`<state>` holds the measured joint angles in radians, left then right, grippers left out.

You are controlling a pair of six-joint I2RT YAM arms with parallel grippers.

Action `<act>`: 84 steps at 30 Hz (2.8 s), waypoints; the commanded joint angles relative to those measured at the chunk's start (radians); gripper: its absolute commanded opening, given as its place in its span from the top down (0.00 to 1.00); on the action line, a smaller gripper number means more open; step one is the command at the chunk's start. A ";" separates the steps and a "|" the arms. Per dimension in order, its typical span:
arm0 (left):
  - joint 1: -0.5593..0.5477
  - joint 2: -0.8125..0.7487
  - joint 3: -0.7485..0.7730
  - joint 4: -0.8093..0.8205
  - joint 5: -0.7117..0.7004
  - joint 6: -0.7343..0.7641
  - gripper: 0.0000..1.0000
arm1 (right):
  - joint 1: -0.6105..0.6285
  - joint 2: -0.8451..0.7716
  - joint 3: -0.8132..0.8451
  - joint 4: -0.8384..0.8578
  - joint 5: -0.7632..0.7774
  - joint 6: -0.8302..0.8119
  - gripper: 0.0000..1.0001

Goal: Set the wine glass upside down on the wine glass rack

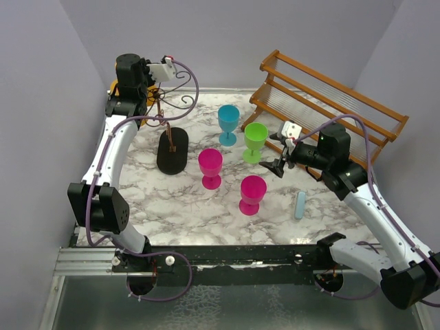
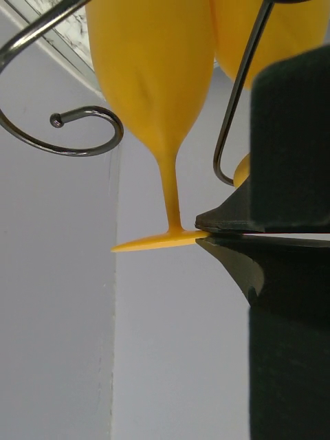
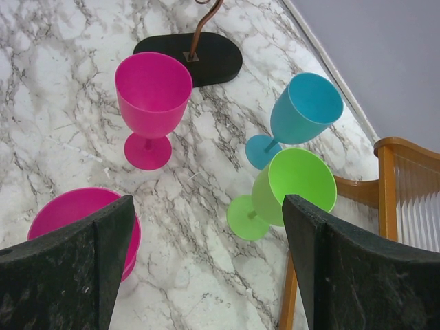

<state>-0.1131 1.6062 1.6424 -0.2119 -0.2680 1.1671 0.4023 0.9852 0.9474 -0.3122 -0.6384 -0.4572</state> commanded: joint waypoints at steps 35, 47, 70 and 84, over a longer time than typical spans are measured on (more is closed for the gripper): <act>-0.070 -0.064 0.021 -0.056 0.182 -0.033 1.00 | -0.014 0.007 -0.009 0.024 -0.002 -0.005 0.12; -0.083 -0.057 0.048 -0.067 0.196 -0.046 1.00 | -0.015 0.008 -0.010 0.023 0.004 -0.011 0.12; -0.094 0.043 0.129 -0.009 0.118 -0.130 1.00 | -0.014 0.011 -0.012 0.021 0.008 -0.015 0.12; -0.092 0.121 0.225 -0.123 0.031 -0.150 0.99 | -0.015 0.012 -0.012 0.018 0.004 -0.018 0.12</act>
<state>-0.2031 1.7096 1.8259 -0.2981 -0.1940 1.0378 0.3923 0.9947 0.9428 -0.3126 -0.6384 -0.4683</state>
